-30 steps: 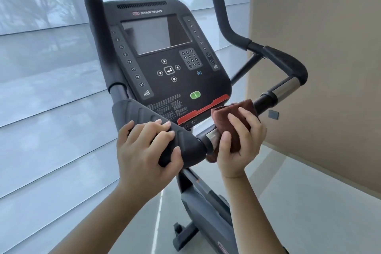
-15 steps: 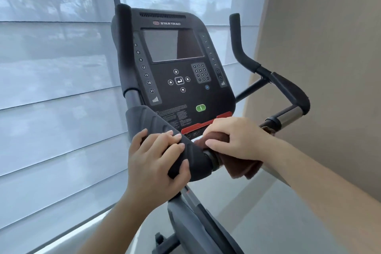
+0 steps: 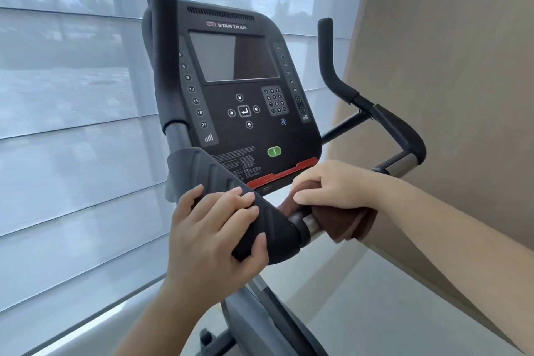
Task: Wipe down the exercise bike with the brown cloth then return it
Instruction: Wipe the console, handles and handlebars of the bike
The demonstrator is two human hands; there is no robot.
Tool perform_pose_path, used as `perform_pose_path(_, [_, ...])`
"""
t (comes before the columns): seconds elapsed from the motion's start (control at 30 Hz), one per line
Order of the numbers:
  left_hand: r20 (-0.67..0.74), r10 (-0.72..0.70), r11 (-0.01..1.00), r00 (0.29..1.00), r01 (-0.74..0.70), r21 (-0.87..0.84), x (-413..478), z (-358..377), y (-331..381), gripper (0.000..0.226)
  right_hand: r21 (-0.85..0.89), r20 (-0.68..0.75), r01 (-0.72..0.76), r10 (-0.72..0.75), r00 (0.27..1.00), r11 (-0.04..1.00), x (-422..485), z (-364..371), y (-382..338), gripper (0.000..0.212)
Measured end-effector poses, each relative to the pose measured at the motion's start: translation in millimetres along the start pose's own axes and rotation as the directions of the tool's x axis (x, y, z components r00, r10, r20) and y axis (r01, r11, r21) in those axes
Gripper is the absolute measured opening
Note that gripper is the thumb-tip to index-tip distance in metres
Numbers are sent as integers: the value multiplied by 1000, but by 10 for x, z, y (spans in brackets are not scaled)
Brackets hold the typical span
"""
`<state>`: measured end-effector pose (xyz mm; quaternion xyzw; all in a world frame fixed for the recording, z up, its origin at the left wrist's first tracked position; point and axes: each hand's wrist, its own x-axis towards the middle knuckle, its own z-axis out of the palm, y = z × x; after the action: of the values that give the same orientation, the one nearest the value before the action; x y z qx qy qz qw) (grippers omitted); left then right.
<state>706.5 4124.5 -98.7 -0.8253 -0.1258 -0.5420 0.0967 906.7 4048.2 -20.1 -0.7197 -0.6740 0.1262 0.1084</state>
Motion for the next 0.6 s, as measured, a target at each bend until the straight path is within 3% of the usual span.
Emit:
perform_pose_path(0.1, [68,6,1000,998,-7,15,19,-55,26,25,-13,-281,-66,60,958,998,-159,59,227,15])
perform_pose_path(0.2, [153,14,997,988,-24,68,85,-92,99,24,-63,-580,50,-78,811,997,-262,353,153,19])
perform_pose_path(0.27, [223,25,994,975,-49,100,146,-93,178,24,-107,-637,145,-180,750,984,-294,492,81,27])
perform_pose_path(0.33, [290,41,992,956,-73,103,206,-69,278,24,-115,-634,189,-219,742,975,-313,454,176,30])
perform_pose_path(0.43, [364,18,995,931,-54,90,291,-3,418,24,16,-693,116,-72,718,993,-381,312,491,32])
perform_pose_path(0.53, [408,-62,992,911,10,129,386,86,544,28,36,-823,50,1,568,998,-361,487,537,30])
perform_pose_path(0.6, [420,-120,986,899,58,157,444,156,636,31,-30,-878,93,-71,474,995,-304,673,430,26])
